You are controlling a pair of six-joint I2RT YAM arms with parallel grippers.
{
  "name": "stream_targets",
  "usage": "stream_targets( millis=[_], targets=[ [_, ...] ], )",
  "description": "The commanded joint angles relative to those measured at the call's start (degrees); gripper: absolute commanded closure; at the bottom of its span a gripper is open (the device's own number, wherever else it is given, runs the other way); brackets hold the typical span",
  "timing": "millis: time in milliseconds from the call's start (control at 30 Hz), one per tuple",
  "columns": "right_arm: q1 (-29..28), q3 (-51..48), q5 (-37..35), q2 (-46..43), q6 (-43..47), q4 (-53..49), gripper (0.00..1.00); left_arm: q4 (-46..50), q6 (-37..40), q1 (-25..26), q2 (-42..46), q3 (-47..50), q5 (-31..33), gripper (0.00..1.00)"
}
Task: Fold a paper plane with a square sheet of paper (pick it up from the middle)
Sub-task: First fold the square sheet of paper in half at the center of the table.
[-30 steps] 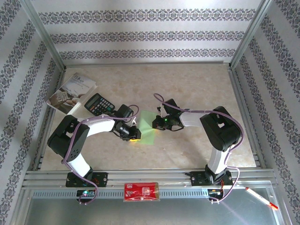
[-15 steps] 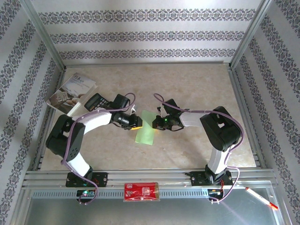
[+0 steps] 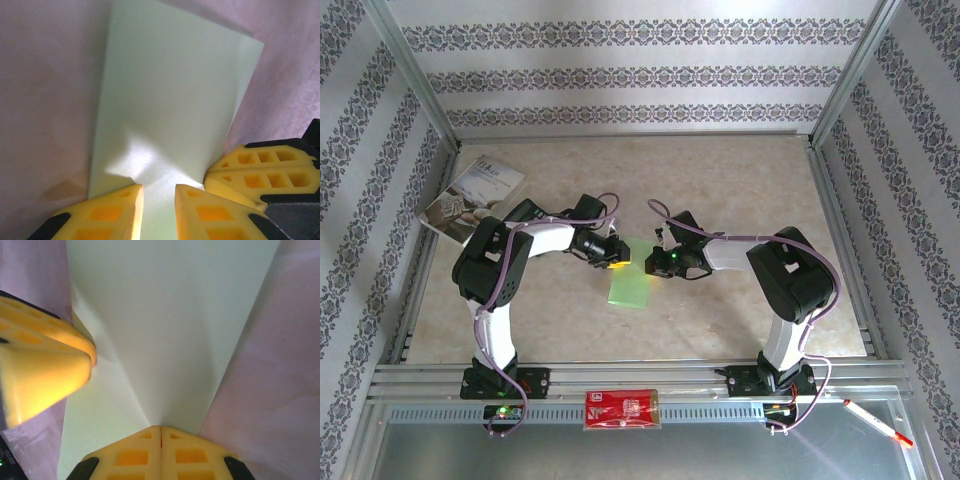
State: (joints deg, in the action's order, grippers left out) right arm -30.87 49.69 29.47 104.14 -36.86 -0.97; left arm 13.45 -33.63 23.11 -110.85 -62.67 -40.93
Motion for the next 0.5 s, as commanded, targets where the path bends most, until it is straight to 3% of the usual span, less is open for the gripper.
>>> stream_targets(
  millis=[0,267,467],
  targets=[
    [1.4,-4.0,-10.3,3.8,2.0,-11.6,1.0,-0.1,1.7,-1.6,1.7,1.0,2.7,0.76],
    [1.5,-3.7,-10.1,4.1,2.1,-11.6,1.0,-5.8,-2.7,-1.2,2.2,-2.2,-3.2,0.73],
    [1.5,-3.6,-10.1,4.1,2.2,-11.6,1.0,-5.4,-2.9,-1.1,-3.8,-5.4,-2.2,0.73]
  ],
)
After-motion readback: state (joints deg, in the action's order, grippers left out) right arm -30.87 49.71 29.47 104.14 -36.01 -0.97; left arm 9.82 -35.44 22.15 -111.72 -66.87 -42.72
